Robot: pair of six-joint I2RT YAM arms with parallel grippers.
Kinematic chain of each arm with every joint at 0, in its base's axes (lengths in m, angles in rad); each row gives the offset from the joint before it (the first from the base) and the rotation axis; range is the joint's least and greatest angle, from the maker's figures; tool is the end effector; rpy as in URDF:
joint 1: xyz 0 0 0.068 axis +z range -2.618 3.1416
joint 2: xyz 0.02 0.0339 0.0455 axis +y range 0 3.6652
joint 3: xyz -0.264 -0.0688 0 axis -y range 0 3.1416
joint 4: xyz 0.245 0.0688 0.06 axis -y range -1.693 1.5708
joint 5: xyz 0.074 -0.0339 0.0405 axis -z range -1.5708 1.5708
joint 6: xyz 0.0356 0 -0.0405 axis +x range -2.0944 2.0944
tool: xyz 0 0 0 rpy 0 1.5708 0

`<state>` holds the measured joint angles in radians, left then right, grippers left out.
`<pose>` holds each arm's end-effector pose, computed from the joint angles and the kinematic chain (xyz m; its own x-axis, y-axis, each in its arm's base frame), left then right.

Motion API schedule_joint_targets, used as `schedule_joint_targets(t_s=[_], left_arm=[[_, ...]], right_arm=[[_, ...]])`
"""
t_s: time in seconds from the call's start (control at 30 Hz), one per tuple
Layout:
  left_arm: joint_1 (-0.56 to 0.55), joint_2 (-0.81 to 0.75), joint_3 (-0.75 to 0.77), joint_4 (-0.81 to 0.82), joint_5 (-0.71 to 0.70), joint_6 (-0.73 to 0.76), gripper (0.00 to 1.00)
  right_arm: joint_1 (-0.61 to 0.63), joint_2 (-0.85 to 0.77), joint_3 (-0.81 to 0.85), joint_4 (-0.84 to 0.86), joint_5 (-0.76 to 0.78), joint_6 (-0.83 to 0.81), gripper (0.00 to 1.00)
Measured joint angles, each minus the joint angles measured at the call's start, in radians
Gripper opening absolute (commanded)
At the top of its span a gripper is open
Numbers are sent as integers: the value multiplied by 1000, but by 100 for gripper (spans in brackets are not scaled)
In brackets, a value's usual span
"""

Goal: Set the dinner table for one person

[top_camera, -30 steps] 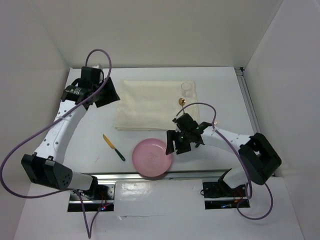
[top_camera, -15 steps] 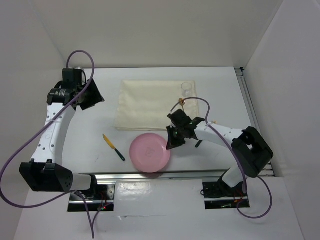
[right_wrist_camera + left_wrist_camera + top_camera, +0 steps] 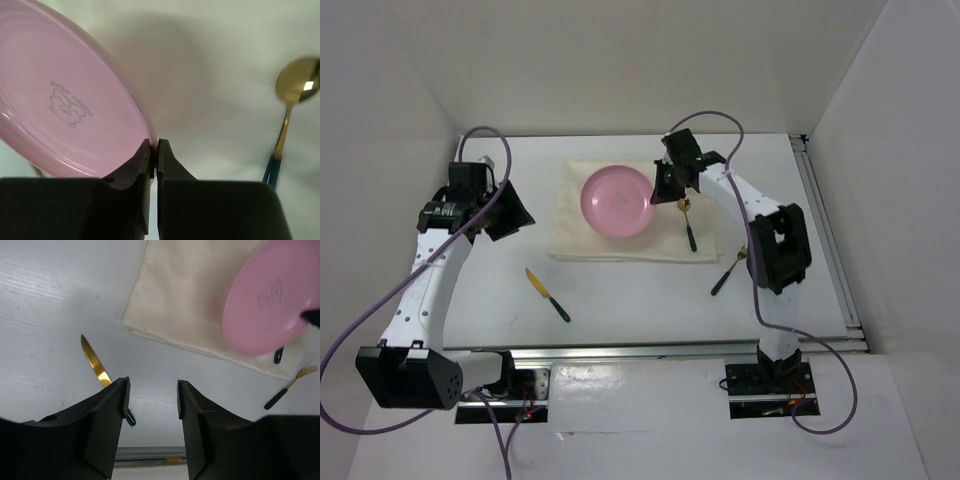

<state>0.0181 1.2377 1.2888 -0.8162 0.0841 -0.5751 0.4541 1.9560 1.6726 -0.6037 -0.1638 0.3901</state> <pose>0.2543 0.0016 0.3596 -0.6042 -0.5530 -0.5736 -0.3410 0.8301 -0.4412 0.3930 0.1983 0.2627 -0.8441 0.0055 -0.5361 -0.2209 0.9075 0.3571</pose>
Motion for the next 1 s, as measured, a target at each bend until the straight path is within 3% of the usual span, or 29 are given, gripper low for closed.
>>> schedule_joint_targets(t_s=[0.13, 0.3, 0.33, 0.4, 0.5, 0.53, 0.77, 1.0], left_arm=[[-71, -87, -160, 31, 4, -54, 60], [-158, -152, -343, 54, 5, -140, 74], [-171, -157, -375, 54, 3, -163, 78], [-198, -158, -422, 59, -5, -192, 78], [-239, -157, -479, 61, -24, -242, 80], [-253, -155, -494, 62, -32, -255, 80], [-305, -81, -596, 110, -65, -347, 67], [-321, 8, -661, 174, -82, -410, 59]], right_arm=[[-48, 250, 212, -17, 11, 3, 0], [-67, 402, 311, -56, 1, 30, 3], [-69, 406, 320, -63, -4, 39, 19], [-70, 407, 332, -68, -7, 46, 32], [-70, 405, 339, -61, -5, 56, 67], [-70, 404, 337, -61, -4, 58, 72], [-64, 298, 237, -45, -6, 58, 76], [-24, 66, 199, -27, 2, 58, 77]])
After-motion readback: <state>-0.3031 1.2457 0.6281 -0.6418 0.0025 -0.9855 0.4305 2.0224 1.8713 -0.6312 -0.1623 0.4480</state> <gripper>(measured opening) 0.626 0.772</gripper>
